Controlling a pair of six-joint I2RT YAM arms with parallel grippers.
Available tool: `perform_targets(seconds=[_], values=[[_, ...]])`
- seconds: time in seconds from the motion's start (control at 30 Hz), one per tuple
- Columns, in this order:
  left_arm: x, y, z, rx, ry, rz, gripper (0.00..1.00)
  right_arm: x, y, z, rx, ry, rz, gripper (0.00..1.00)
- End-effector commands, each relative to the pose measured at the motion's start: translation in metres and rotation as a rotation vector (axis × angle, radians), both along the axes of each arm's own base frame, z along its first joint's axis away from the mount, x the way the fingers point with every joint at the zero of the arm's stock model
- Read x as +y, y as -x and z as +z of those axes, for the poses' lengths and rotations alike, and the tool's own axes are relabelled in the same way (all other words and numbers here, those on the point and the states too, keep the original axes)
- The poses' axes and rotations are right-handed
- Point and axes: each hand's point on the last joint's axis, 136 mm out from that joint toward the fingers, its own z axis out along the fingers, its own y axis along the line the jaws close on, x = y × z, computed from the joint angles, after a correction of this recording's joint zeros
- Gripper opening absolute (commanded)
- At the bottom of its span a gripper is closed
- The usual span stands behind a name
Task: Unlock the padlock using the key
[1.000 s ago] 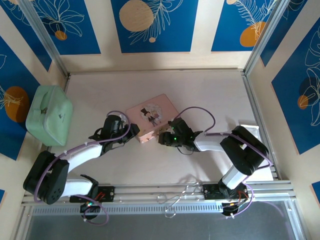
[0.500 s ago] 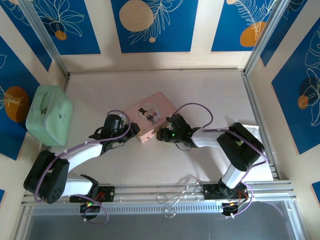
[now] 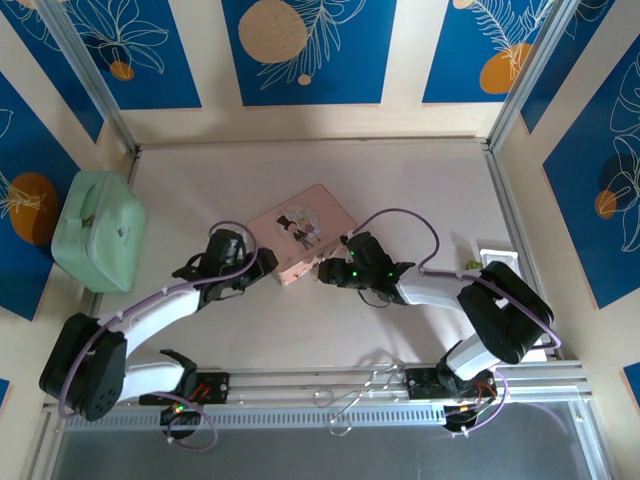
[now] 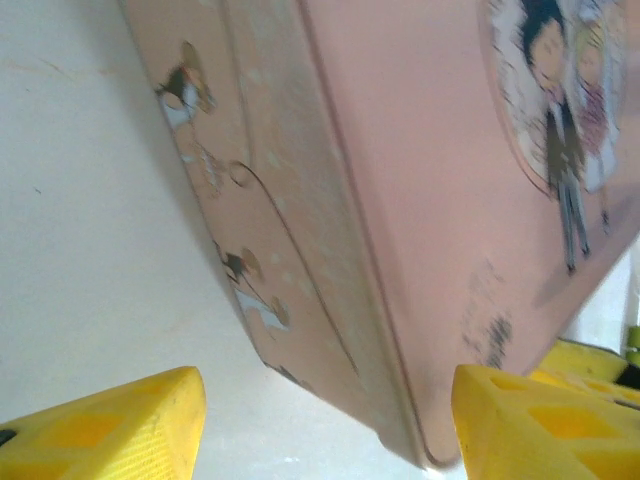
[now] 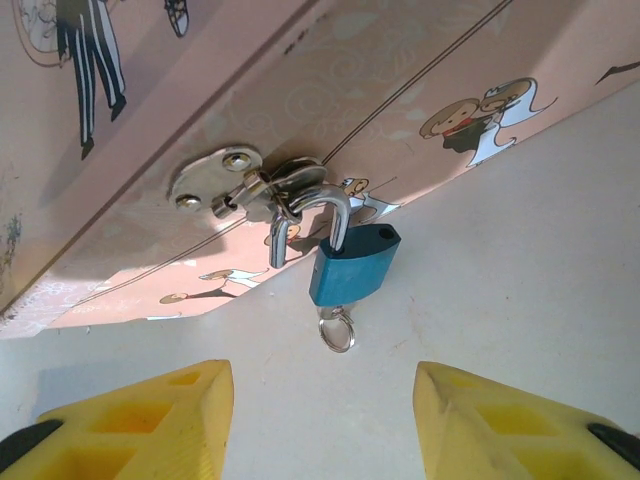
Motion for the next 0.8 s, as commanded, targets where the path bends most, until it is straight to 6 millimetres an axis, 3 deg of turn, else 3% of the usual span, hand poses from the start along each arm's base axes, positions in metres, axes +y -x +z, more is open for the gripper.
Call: perform_targets(seconds=[0.0, 0.23, 0.5, 0.77], values=[[-0.005, 0.003, 0.010, -0.010, -0.007, 0.031, 0.67, -0.005, -0.002, 0.005, -0.010, -0.025, -0.022, 0.51], [-0.024, -0.003, 0.012, -0.008, 0.013, 0.022, 0.66, 0.003, -0.004, -0.002, 0.013, -0.046, 0.005, 0.50], [-0.014, -0.002, -0.002, 0.029, -0.043, 0.056, 0.58, 0.010, -0.013, -0.019, 0.031, -0.008, 0.025, 0.47], [-0.009, 0.002, -0.010, 0.047, -0.058, 0.048, 0.56, 0.017, -0.022, -0.017, -0.004, -0.015, 0.047, 0.46]])
